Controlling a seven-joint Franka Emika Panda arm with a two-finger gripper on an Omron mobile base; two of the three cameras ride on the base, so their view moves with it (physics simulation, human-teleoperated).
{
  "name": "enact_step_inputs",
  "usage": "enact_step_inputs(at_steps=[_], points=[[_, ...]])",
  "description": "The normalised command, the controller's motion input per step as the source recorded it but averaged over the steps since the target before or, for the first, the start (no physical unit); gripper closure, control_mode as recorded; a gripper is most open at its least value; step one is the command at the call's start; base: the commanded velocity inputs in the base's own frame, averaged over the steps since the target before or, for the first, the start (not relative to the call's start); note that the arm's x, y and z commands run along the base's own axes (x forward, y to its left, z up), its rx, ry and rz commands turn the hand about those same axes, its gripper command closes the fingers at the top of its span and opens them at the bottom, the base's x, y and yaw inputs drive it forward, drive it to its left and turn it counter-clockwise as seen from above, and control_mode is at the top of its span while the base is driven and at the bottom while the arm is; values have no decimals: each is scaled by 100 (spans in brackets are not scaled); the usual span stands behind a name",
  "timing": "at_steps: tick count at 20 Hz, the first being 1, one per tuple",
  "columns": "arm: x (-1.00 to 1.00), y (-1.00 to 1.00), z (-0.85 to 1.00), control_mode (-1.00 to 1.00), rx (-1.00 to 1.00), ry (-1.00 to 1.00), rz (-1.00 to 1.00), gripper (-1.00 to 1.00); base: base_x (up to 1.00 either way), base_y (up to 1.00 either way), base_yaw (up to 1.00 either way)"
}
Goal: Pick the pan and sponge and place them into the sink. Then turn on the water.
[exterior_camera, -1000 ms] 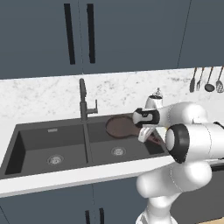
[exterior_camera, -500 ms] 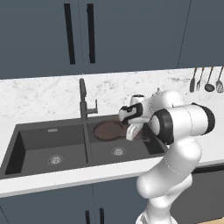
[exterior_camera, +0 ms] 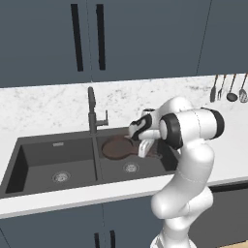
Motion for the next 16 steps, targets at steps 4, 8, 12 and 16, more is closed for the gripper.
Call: enact_step_inputs(at_steps=[4,8,12,16], points=[[28,0,-41,-100,0,0,0,100,0,0,0],[24,0,-49,-100,0,1,0,100,0,0,0],[19,0,-42,-100,0,1,0,100,0,0,0],[23,0,-41,-100,0,0,2,100,0,0,0]])
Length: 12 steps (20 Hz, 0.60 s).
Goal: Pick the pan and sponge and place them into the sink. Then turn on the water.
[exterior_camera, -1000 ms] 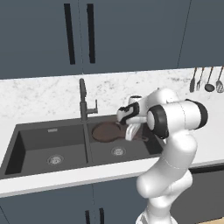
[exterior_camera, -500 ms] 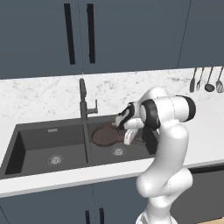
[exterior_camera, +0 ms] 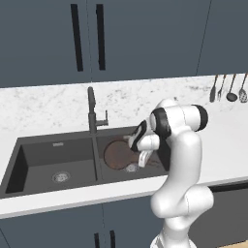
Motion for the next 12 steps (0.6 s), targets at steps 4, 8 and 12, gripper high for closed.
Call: enact_step_inputs(at_steps=[4,8,12], points=[[9,1,-45,-100,0,10,4,100,0,0,0],[-3,5,-26,-100,1,16,0,100,0,0,0],[-6,3,-13,-100,3,19,0,100,0,0,0]])
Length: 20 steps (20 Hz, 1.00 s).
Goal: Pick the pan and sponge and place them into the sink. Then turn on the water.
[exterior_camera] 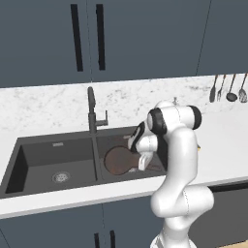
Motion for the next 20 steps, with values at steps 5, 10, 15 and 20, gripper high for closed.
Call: enact_step_inputs(at_steps=[5,10,15,20], points=[[0,7,-31,-100,0,30,1,100,0,0,0],[-1,8,-27,-100,0,25,1,100,0,0,0],[-25,14,0,-100,0,0,5,100,0,0,0],[0,1,0,-100,0,-2,0,100,0,0,0]])
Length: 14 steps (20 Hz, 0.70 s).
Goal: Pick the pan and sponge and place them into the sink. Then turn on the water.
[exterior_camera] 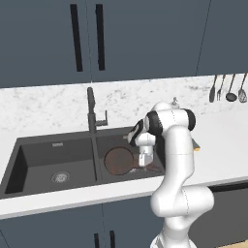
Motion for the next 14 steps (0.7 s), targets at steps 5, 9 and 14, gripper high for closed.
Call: enact_step_inputs(at_steps=[5,9,14], points=[[0,11,0,-100,0,-10,0,-100,0,0,0],[0,3,0,-100,0,-10,0,-100,0,0,0],[-1,0,13,-100,-4,-6,0,-100,0,0,0]])
